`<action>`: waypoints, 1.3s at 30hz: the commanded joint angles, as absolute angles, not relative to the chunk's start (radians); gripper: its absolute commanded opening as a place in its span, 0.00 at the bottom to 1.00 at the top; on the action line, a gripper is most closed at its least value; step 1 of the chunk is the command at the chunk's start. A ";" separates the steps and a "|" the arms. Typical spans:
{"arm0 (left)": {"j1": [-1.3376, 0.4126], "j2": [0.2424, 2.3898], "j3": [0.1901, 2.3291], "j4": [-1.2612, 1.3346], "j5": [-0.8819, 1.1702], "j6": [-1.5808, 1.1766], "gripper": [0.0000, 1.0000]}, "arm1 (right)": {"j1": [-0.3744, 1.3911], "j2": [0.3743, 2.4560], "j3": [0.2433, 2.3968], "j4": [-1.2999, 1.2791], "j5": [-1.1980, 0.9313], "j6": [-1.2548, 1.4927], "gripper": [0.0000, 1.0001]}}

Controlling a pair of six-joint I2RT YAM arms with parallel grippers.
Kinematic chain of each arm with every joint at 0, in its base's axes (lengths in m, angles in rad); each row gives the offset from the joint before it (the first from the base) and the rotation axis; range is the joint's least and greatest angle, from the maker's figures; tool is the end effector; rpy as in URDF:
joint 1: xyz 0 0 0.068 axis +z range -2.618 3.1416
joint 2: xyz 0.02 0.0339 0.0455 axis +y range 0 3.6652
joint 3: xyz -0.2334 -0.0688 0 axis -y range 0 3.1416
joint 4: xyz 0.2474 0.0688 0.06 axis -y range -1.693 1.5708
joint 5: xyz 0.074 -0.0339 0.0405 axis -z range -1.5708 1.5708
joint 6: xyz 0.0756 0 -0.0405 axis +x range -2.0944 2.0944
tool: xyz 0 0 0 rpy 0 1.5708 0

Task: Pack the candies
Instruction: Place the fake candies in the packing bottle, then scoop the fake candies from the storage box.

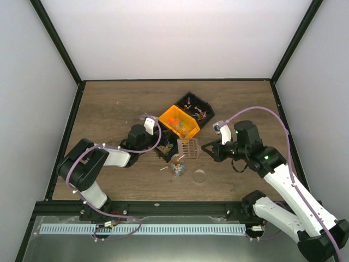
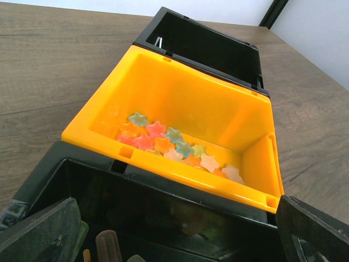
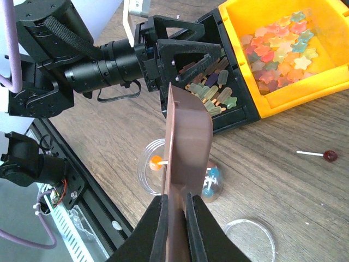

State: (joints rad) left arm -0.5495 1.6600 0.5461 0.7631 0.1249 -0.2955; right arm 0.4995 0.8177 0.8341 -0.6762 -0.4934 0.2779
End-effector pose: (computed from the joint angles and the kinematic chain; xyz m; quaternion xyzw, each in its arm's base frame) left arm 0.2882 -0.1875 0.0992 0.1391 0.8069 -0.2811 0.5005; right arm 0.1741 0.1358 0.2617 -0.2031 0.8536 0.3646 0.3117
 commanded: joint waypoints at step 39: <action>-0.478 1.583 0.849 0.344 0.165 -0.110 0.93 | 0.354 1.065 0.946 -0.325 -0.337 0.634 0.01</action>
